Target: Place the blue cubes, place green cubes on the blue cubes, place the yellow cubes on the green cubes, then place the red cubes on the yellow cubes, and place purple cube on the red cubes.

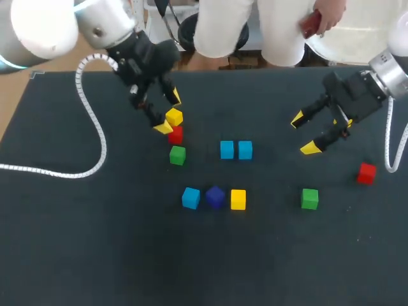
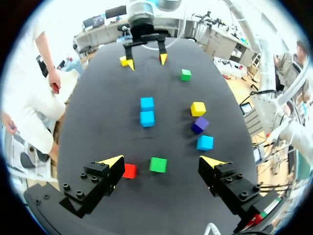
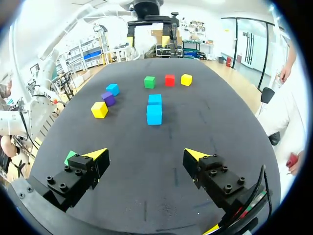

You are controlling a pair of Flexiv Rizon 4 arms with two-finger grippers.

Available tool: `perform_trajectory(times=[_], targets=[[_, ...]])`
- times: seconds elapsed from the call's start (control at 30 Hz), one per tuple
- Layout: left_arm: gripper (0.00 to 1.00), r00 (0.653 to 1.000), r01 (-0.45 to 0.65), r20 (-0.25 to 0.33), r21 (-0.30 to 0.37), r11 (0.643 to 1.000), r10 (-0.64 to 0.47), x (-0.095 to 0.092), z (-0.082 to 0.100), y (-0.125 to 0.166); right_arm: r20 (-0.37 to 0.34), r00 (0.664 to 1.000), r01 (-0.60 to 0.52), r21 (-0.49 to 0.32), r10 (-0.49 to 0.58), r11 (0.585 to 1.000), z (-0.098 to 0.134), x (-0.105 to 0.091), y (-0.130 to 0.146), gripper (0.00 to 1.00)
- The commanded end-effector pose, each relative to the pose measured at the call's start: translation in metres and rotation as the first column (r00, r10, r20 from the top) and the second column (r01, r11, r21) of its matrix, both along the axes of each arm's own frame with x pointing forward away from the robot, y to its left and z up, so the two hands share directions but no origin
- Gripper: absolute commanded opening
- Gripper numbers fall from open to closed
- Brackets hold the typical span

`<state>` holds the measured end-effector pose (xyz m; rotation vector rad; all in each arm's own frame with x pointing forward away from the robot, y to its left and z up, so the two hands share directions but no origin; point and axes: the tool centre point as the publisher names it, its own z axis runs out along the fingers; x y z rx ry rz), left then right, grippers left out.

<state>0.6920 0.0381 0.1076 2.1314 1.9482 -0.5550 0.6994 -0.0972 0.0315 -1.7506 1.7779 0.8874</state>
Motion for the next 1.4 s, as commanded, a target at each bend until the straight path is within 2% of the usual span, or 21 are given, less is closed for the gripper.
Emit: perform_trajectory(times=[0.03, 0.13, 0.33, 0.5, 0.6, 0.77, 1.4], targets=[[1.0, 0.999, -0.053, 0.001, -0.032, 0.998, 0.053, -0.026, -0.012, 0.011, 0.0, 1.0, -0.001, 0.001, 0.001, 1.0, 0.0, 0.0, 0.0, 1.0], [1.0, 0.996, -0.087, 0.005, -0.048, 0.995, 0.087, -0.045, -0.021, 0.017, 0.0, 1.0, -0.001, 0.001, 0.001, 1.0, 0.0, 0.0, 0.0, 1.0], [1.0, 0.994, -0.11, -0.027, -0.026, 0.994, 0.109, -0.081, -0.039, 0.03, 0.0, 1.0, -0.001, 0.001, 0.001, 1.0, 0.0, 0.0, 0.0, 1.0], [1.0, 0.994, -0.104, -0.038, -0.03, 0.994, 0.102, -0.101, -0.046, 0.032, 0.0, 1.0, -0.001, 0.001, 0.001, 1.0, 0.0, 0.0, 0.0, 1.0], [1.0, 0.997, -0.076, -0.036, -0.066, 0.995, 0.074, -0.109, -0.05, 0.032, 0.0, 1.0, -0.001, 0.001, 0.001, 1.0, 0.0, 0.0, 0.0, 1.0], [1.0, 0.998, -0.05, -0.037, -0.125, 0.991, 0.045, -0.113, -0.054, 0.03, 0.0, 1.0, -0.001, 0.001, 0.001, 1.0, 0.0, 0.0, 0.0, 1.0], [1.0, 0.998, -0.05, -0.037, -0.125, 0.991, 0.045, -0.113, -0.054, 0.03, 0.0, 1.0, -0.001, 0.001, 0.001, 1.0, 0.0, 0.0, 0.0, 1.0]])
